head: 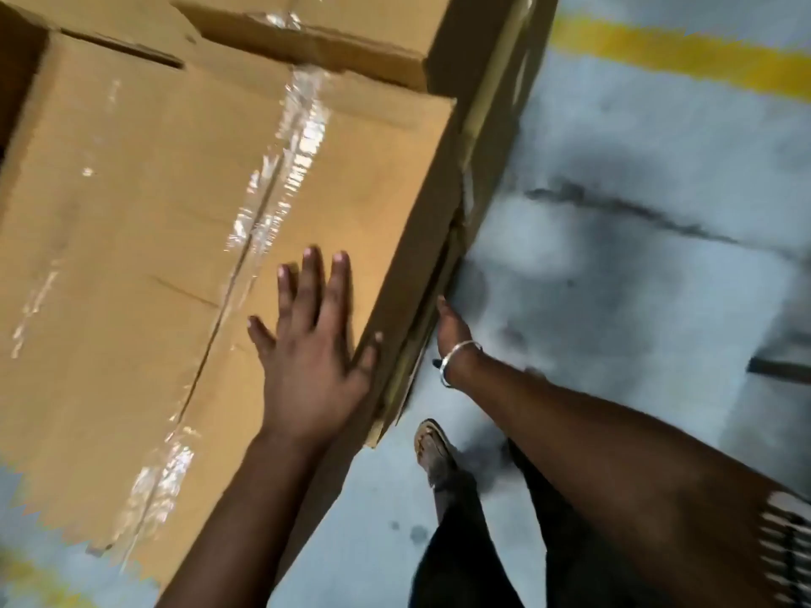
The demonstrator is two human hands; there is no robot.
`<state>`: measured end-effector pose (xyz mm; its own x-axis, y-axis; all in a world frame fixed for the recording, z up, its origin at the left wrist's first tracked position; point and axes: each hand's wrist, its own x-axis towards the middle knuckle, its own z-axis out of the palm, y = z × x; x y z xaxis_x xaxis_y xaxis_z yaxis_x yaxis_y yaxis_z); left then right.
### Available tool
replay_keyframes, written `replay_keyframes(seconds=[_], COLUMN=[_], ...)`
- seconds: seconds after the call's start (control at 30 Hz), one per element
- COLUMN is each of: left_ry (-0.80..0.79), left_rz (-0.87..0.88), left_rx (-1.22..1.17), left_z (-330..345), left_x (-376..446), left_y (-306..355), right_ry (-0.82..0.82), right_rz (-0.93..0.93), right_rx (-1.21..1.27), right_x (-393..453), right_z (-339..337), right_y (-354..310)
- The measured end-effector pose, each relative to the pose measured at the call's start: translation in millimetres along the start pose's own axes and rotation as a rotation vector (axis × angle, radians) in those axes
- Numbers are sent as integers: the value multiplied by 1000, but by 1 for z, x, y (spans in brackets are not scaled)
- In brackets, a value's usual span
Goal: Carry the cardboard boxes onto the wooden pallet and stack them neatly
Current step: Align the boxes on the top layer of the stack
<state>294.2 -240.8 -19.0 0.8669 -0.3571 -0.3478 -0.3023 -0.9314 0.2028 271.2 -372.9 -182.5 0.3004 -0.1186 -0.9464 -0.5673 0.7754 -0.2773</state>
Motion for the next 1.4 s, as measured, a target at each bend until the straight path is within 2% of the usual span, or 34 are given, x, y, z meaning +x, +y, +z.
replay_keyframes(seconds=[0.03, 0.07, 0.17, 0.2, 0.37, 0.43, 0.83, 1.07, 1.2, 1.3, 1.4], left_ry=[10, 20, 61, 75, 107, 111, 110, 145, 174, 205, 222], left_rz=[40, 65, 83, 90, 134, 157, 157, 160, 165, 141, 61], left_rx=[14, 27, 21, 14, -41, -41, -21, -46, -75, -134, -152], left_z=[0, -1, -1, 1, 2, 2, 4, 10, 11, 13, 20], left_x=[11, 20, 29, 30, 29, 29, 30, 32, 27, 10, -21], left_y=[-1, -2, -2, -3, -6, -6, -10, -11, -17, -23, -34], right_ry=[-36, -111, -234, -230, -135, -145, -85, -110, -160, -160, -197], right_rz=[-26, -56, 1, -8, -131, -162, -176, -193, -244, -303, -250], right_rx=[-86, -65, 212, 279, 211, 193, 34, -63, 9, -17, -109], right_x=[6, 16, 41, 54, 75, 93, 88, 95, 84, 62, 43], right_z=[11, 21, 49, 52, 63, 66, 63, 63, 58, 58, 46], right_y=[1, 4, 25, 32, 44, 52, 47, 46, 43, 63, 90])
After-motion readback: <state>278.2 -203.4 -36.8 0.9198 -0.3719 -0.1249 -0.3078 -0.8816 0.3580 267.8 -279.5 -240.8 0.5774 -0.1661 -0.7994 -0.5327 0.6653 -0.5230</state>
